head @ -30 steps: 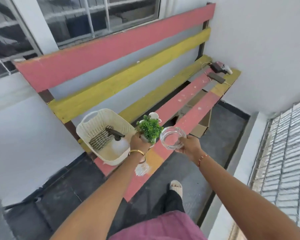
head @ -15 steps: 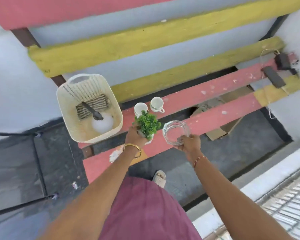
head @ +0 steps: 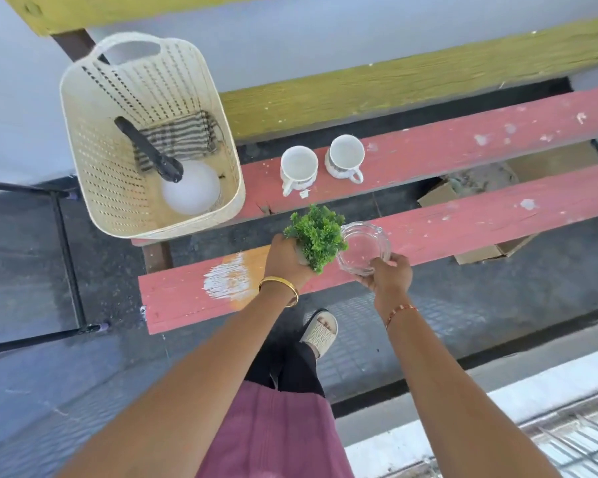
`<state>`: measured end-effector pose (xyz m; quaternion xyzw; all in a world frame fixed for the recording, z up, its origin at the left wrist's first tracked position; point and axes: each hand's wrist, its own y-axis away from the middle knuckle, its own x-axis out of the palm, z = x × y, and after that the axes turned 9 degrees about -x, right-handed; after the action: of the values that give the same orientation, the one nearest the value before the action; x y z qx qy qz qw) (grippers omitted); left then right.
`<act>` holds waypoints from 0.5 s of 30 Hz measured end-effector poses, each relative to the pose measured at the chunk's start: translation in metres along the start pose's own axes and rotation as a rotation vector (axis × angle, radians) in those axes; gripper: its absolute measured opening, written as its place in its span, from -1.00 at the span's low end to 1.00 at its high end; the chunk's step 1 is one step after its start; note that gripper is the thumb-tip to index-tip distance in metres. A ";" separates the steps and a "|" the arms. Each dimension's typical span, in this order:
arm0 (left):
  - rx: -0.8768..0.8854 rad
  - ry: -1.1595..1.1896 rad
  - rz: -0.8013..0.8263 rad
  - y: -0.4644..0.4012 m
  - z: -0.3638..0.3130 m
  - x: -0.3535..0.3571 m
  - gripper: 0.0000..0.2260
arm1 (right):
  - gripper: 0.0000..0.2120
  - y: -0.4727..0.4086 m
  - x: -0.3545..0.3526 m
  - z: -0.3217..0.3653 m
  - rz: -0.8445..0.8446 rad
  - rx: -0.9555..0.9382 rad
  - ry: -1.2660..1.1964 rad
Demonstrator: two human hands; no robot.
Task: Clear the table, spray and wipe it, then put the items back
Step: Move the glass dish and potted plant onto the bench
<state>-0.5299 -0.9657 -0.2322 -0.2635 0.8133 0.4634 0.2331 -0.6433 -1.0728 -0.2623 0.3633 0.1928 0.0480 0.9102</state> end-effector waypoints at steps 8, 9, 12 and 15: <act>0.010 0.034 -0.036 0.001 0.010 0.010 -0.86 | -0.64 -0.023 0.003 -0.012 -0.021 -0.052 0.107; 0.012 0.024 -0.038 0.000 0.013 0.013 -0.85 | -0.65 -0.023 0.003 -0.012 -0.029 -0.079 0.163; 0.018 -0.008 -0.060 0.000 0.021 0.017 -0.75 | -0.68 -0.023 0.003 -0.012 -0.033 -0.210 0.413; 0.051 -0.028 -0.075 0.003 0.023 0.016 -0.72 | -0.67 -0.018 0.003 -0.010 -0.027 -0.318 0.552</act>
<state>-0.5411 -0.9478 -0.2510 -0.2815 0.8110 0.4371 0.2683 -0.6452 -1.0783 -0.2820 0.1873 0.4272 0.1623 0.8695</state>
